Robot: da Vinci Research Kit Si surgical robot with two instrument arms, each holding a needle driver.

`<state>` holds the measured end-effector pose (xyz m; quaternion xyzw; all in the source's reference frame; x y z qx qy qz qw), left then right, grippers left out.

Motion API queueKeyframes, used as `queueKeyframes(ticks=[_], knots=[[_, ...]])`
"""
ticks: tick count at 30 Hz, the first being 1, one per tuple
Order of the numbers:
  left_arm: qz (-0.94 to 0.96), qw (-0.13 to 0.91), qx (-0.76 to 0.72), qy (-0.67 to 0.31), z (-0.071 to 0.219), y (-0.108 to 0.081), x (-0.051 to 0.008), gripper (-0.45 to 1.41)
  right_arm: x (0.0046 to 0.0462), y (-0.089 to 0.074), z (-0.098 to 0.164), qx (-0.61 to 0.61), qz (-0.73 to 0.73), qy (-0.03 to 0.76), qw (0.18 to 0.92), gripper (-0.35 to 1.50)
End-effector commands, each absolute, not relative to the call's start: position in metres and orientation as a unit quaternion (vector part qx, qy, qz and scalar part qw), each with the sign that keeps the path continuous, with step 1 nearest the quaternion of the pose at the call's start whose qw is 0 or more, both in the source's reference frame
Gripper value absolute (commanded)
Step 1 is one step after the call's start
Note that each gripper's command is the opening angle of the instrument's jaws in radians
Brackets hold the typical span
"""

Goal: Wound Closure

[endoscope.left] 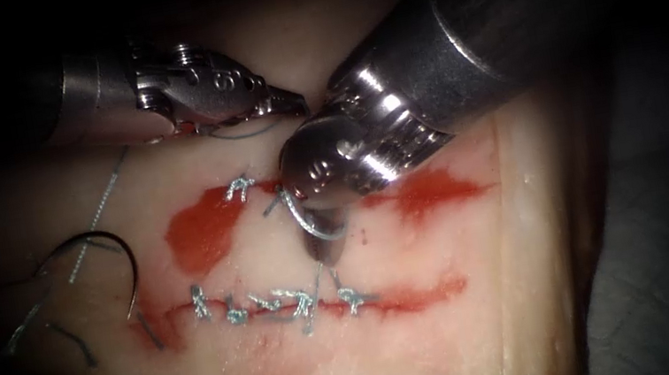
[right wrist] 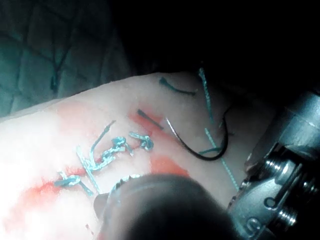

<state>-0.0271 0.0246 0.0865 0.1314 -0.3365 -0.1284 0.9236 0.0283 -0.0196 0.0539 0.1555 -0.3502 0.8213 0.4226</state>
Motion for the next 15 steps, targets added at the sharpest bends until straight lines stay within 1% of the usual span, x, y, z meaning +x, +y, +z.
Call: queueKeyframes(ticks=[1, 5, 9, 10, 12, 13, 15], knots=[[-0.128, 0.924, 0.13, -0.337, 0.087, 0.025, -0.0276, -0.45, 0.0293, -0.0194, 0.0541, 0.158, 0.821, -0.349, 0.423, -0.35], [-0.128, 0.924, 0.131, -0.337, 0.087, 0.0249, -0.0275, -0.45, 0.0292, -0.0191, 0.0539, 0.159, 0.821, -0.351, 0.421, -0.35], [-0.132, 0.925, 0.137, -0.328, 0.0869, 0.0246, -0.0272, -0.45, 0.0289, -0.018, 0.0535, 0.149, 0.841, -0.348, 0.386, -0.35], [-0.137, 0.929, 0.148, -0.311, 0.0869, 0.0242, -0.0269, -0.45, 0.0285, -0.017, 0.0532, 0.148, 0.862, -0.322, 0.362, -0.35], [-0.129, 0.934, 0.155, -0.295, 0.0866, 0.0236, -0.0265, -0.45, 0.028, -0.016, 0.0528, 0.152, 0.886, -0.297, 0.323, -0.35], [-0.13, 0.934, 0.161, -0.291, 0.0861, 0.0228, -0.026, -0.45, 0.0276, -0.0151, 0.0525, 0.163, 0.898, -0.288, 0.291, -0.35], [-0.129, 0.936, 0.161, -0.285, 0.0855, 0.0221, -0.0256, -0.45, 0.027, -0.0142, 0.0522, 0.18, 0.909, -0.278, 0.255, -0.35]])
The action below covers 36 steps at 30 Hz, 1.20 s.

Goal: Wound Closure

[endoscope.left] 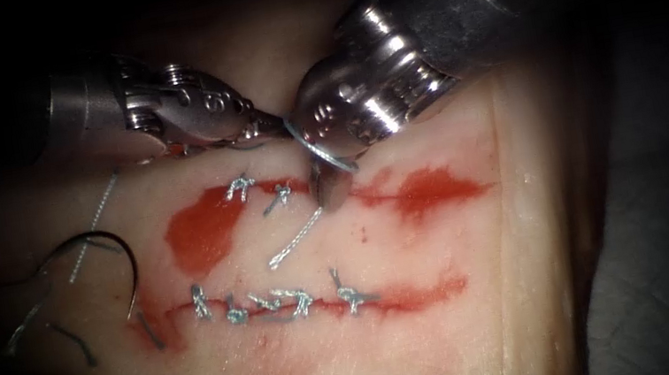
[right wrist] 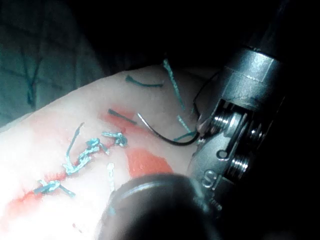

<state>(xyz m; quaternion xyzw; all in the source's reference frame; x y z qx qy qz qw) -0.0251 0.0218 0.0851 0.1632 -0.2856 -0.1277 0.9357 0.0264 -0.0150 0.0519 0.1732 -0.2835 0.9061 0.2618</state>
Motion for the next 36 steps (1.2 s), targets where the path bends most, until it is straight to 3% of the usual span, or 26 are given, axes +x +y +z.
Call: queueKeyframes(ticks=[1, 8, 9, 11, 19, 27, 36], knots=[[-0.13, 0.937, 0.163, -0.279, 0.085, 0.021, -0.0252, -0.45, 0.0268, -0.014, 0.052, 0.183, 0.915, -0.271, 0.236, -0.35], [-0.149, 0.939, 0.159, -0.268, 0.082, 0.018, -0.0224, -0.45, 0.0248, -0.013, 0.052, 0.219, 0.939, -0.24, 0.113, -0.35], [-0.15, 0.938, 0.159, -0.268, 0.082, 0.018, -0.0223, -0.45, 0.0246, -0.012, 0.052, 0.226, 0.94, -0.243, 0.082, -0.35], [-0.152, 0.938, 0.161, -0.267, 0.081, 0.017, -0.0223, -0.45, 0.0239, -0.012, 0.053, 0.243, 0.931, -0.265, -0.058, -0.35], [-0.15, 0.931, 0.186, -0.274, 0.076, 0.014, -0.0239, -0.45, 0.0225, -0.013, 0.053, 0.286, 0.863, -0.274, -0.313, -0.35], [-0.109, 0.93, 0.247, -0.251, 0.073, 0.011, -0.0236, -0.45, 0.0223, -0.014, 0.054, 0.284, 0.758, -0.338, -0.48, -0.35], [-0.099, 0.933, 0.261, -0.226, 0.075, 0.009, -0.0223, -0.45, 0.0223, -0.015, 0.055, 0.303, 0.629, -0.385, -0.604, -0.35]])
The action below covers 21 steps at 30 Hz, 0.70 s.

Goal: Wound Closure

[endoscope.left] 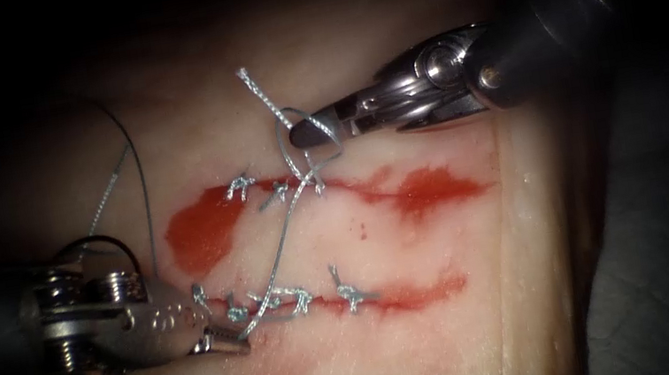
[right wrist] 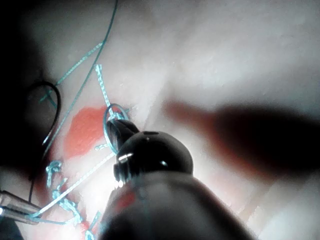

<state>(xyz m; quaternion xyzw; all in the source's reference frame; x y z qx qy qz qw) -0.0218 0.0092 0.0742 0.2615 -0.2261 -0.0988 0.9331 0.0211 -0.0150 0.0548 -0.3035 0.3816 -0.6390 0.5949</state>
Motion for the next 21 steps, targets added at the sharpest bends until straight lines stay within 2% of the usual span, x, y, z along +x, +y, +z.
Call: queueKeyframes(ticks=[1, 12, 21], knots=[[-0.101, 0.933, 0.264, -0.221, 0.0748, 0.0093, -0.0222, -0.45, 0.0223, -0.0149, 0.0549, -0.3, -0.61, 0.387, 0.623, -0.35], [-0.118, 0.928, 0.322, -0.142, 0.0746, 0.0079, -0.0176, -0.45, 0.0223, -0.0156, 0.0556, -0.294, -0.576, 0.326, 0.689, -0.35], [-0.126, 0.925, 0.337, -0.125, 0.0729, 0.007, -0.0147, -0.45, 0.0218, -0.0171, 0.0565, -0.202, -0.609, 0.265, 0.719, -0.35]])
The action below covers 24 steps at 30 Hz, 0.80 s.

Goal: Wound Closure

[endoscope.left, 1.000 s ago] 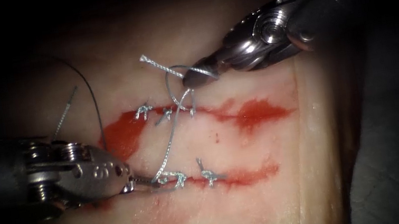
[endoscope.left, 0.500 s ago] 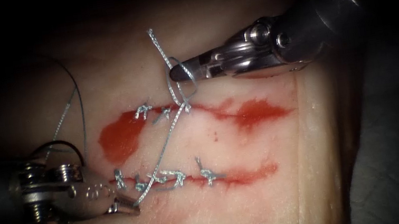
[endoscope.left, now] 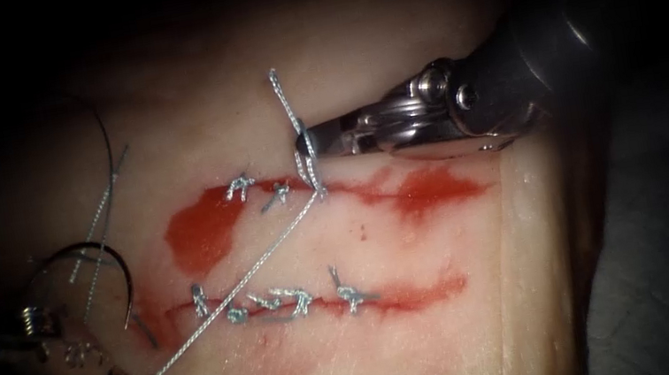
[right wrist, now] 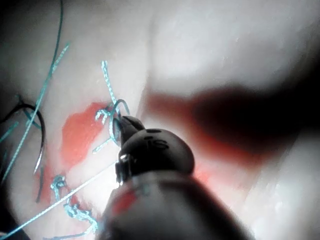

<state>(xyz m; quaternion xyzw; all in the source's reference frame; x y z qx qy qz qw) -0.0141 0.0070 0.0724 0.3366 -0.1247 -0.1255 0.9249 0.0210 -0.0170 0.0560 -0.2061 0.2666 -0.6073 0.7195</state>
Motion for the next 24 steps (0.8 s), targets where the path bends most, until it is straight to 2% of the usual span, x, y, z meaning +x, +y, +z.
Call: queueKeyframes(ticks=[1, 7, 17, 24], knots=[[-0.127, 0.924, 0.338, -0.125, 0.0727, 0.007, -0.0144, -0.45, 0.0216, -0.0172, 0.0565, -0.191, -0.614, 0.258, 0.721, -0.35], [-0.132, 0.927, 0.337, -0.097, 0.0719, 0.0067, -0.0123, -0.45, 0.0206, -0.0173, 0.0567, -0.131, -0.623, 0.19, 0.747, -0.35], [-0.155, 0.932, 0.326, -0.032, 0.069, 0.0059, -0.0063, -0.45, 0.0195, -0.0166, 0.0575, -0.118, -0.591, 0.159, 0.782, -0.35], [-0.145, 0.931, 0.336, -0.011, 0.0672, 0.0043, -0.0049, -0.45, 0.0195, -0.0166, 0.0587, -0.115, -0.574, 0.143, 0.798, -0.35]])
